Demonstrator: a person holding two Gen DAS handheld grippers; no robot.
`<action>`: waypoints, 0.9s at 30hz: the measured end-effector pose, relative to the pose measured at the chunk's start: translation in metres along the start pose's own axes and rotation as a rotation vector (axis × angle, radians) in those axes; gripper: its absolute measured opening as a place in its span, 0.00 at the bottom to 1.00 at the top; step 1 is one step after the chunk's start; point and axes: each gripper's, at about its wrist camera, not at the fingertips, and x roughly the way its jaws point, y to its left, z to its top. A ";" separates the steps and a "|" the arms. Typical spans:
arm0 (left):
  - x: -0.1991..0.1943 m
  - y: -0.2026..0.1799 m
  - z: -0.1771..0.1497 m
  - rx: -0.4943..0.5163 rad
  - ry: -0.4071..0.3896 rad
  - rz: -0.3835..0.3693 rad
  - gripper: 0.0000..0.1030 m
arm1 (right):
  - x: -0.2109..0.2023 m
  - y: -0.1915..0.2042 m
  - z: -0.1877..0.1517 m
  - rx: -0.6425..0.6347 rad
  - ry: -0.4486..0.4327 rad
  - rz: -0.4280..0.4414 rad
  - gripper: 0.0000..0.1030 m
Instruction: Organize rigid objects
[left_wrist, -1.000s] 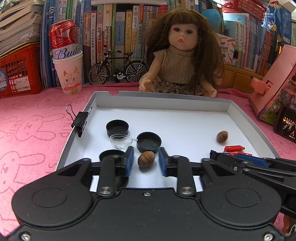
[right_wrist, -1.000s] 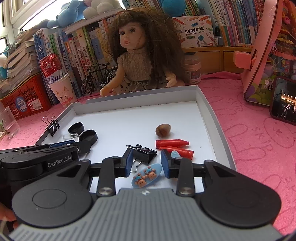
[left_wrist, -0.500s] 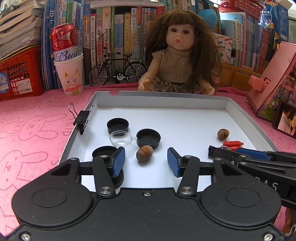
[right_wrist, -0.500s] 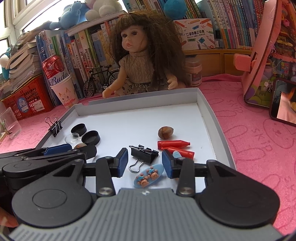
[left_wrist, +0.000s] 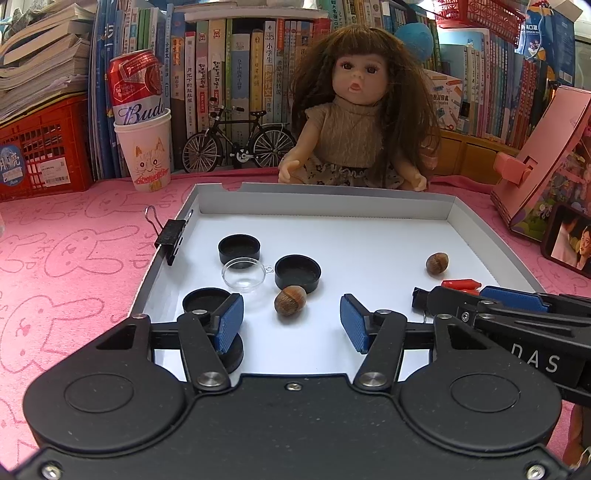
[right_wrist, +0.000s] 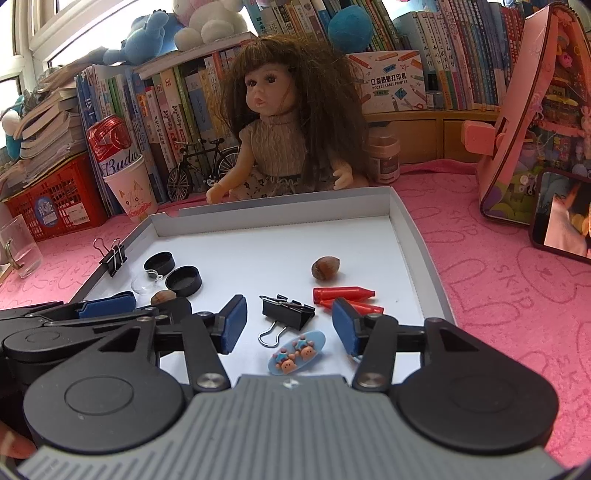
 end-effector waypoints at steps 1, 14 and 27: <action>-0.001 0.000 0.001 -0.001 -0.002 0.000 0.54 | -0.001 0.000 0.000 0.001 -0.001 -0.001 0.65; -0.018 0.003 -0.001 -0.007 -0.019 -0.006 0.57 | -0.015 0.002 -0.001 0.002 -0.022 -0.018 0.73; -0.053 0.011 -0.006 -0.011 -0.059 0.008 0.69 | -0.043 0.011 -0.005 -0.013 -0.066 -0.040 0.84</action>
